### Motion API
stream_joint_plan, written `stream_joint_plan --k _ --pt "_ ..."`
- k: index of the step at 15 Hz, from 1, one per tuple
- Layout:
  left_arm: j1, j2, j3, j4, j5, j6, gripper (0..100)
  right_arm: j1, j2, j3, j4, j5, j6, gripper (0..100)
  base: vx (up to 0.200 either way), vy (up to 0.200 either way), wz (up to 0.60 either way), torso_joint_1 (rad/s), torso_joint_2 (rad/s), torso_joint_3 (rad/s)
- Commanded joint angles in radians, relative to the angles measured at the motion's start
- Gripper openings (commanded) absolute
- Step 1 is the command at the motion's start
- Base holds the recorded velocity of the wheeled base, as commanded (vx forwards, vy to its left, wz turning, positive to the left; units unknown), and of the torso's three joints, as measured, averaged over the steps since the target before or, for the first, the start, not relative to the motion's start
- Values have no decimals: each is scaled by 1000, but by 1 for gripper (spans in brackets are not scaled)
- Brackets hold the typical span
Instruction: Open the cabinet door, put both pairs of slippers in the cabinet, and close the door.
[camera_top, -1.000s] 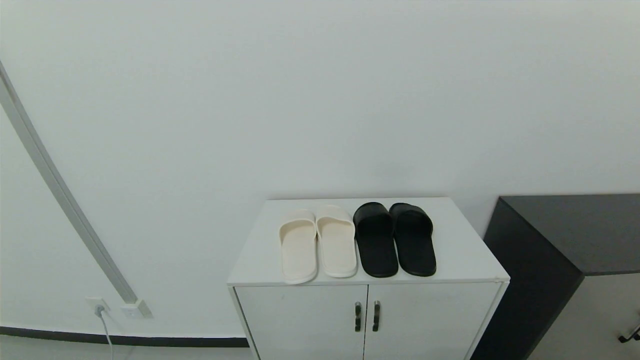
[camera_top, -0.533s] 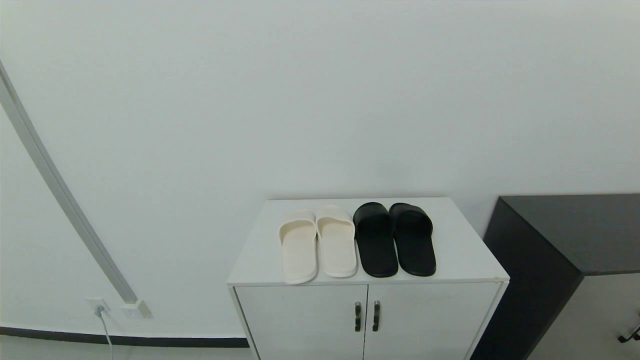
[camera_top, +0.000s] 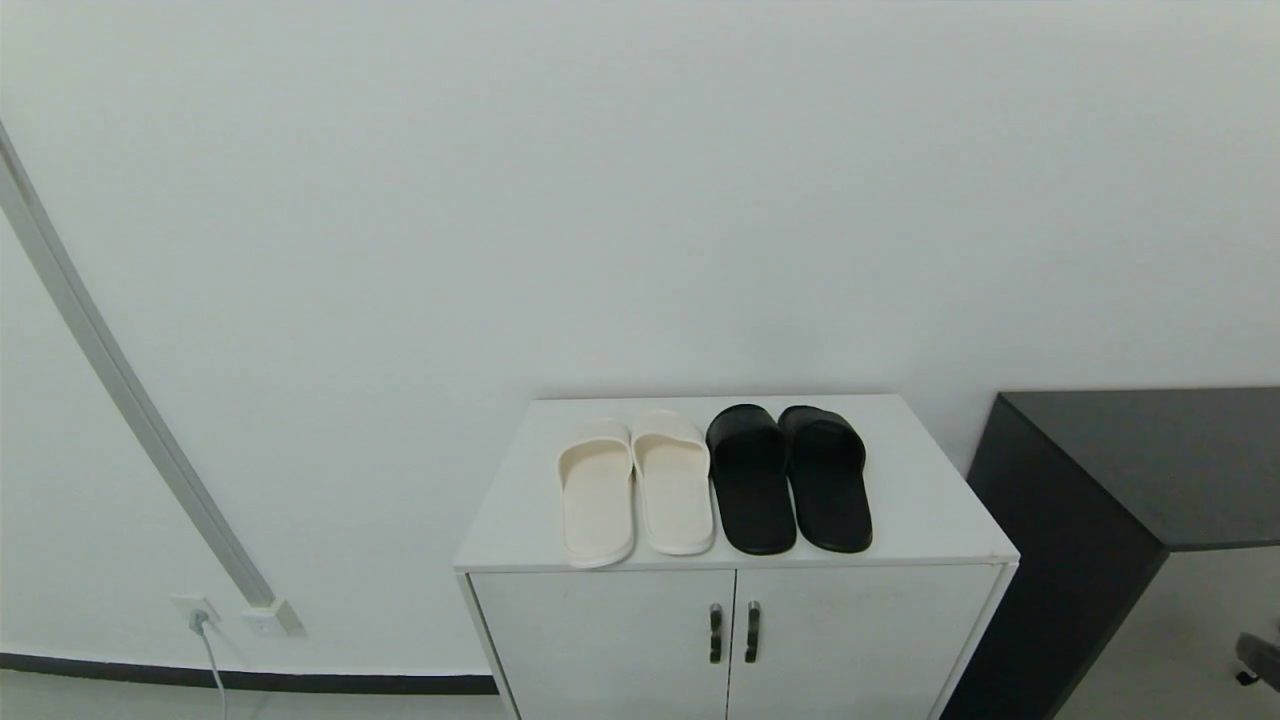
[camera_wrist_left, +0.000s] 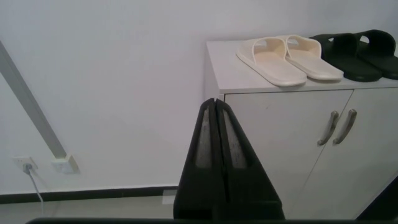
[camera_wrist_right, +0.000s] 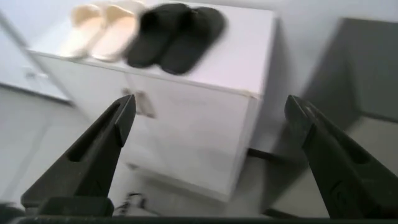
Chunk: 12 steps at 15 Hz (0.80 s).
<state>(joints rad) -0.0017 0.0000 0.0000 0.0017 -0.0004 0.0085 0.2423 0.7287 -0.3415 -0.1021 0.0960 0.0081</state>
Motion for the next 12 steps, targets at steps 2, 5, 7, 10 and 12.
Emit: stream_joint_plan --k 2,5,7,10,12 --pt "0 2 0 0 -1 -1 0 411 365 -203 -31 -246 201 100 0 0 0 0 0 0" --pt "0 2 0 0 -1 -1 0 566 592 -350 -53 -361 316 100 0 0 0 0 0 0" --pt "0 2 0 0 -1 -2 0 574 765 -401 -154 -420 334 100 0 0 0 0 0 0" --pt "0 2 0 0 0 -5 0 572 1009 -436 -387 -550 343 100 0 0 0 0 0 0" --pt "0 2 0 0 -1 -5 0 563 1143 -496 -476 -625 343 100 0 0 0 0 0 0"
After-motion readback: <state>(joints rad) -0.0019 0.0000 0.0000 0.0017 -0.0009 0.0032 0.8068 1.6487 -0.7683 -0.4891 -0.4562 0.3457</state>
